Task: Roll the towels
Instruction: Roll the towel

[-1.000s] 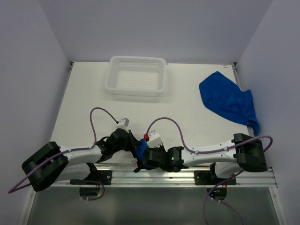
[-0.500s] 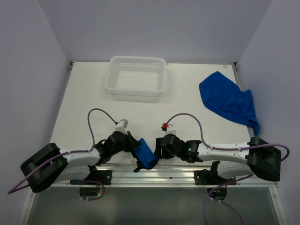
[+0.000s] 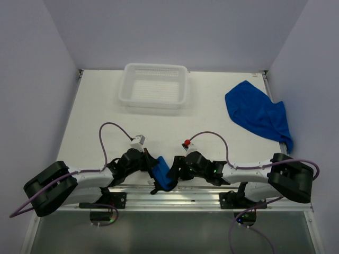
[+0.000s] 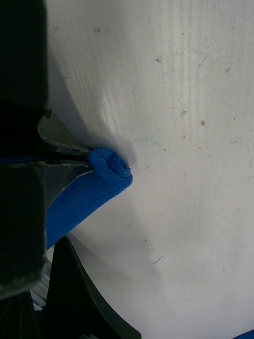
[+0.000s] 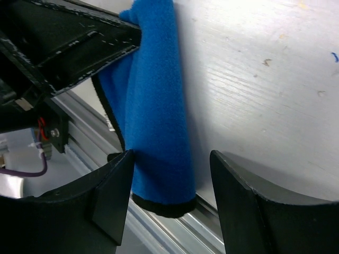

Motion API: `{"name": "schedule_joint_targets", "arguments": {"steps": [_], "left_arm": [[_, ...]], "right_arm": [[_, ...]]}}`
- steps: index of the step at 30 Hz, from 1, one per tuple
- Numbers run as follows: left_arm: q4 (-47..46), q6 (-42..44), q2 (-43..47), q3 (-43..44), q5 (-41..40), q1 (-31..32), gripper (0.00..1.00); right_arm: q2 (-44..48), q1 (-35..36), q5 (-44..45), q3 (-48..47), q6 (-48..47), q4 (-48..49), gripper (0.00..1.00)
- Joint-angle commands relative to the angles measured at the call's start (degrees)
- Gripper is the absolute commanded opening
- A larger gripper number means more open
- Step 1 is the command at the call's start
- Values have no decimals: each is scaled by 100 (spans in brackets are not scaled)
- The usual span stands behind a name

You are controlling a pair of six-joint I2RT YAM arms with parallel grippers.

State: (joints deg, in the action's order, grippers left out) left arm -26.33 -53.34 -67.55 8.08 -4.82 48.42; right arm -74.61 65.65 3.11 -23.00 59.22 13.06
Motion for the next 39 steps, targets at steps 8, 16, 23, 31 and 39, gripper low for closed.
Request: {"name": "schedule_joint_targets", "arguments": {"steps": [8, 16, 23, 31, 39], "left_arm": [[66, 175, -22, -166, -283, 18, 0], [207, 193, 40, -131, -379, 18, 0], [909, 140, 92, 430, -467, 9, 22], [2376, 96, 383, 1380, -415, -236, 48], [3388, -211, 848, 1838, -46, -456, 54]], "right_arm": [[-589, -8, -198, -99, 81, 505, 53], [-801, 1, -83, -143, -60, 180, 26], [-283, 343, 961, -889, -701, -1495, 9], [-808, 1230, 2517, -1803, -1027, -2983, 0], [-1599, 2004, 3642, -2313, -798, -3537, 0]]}}
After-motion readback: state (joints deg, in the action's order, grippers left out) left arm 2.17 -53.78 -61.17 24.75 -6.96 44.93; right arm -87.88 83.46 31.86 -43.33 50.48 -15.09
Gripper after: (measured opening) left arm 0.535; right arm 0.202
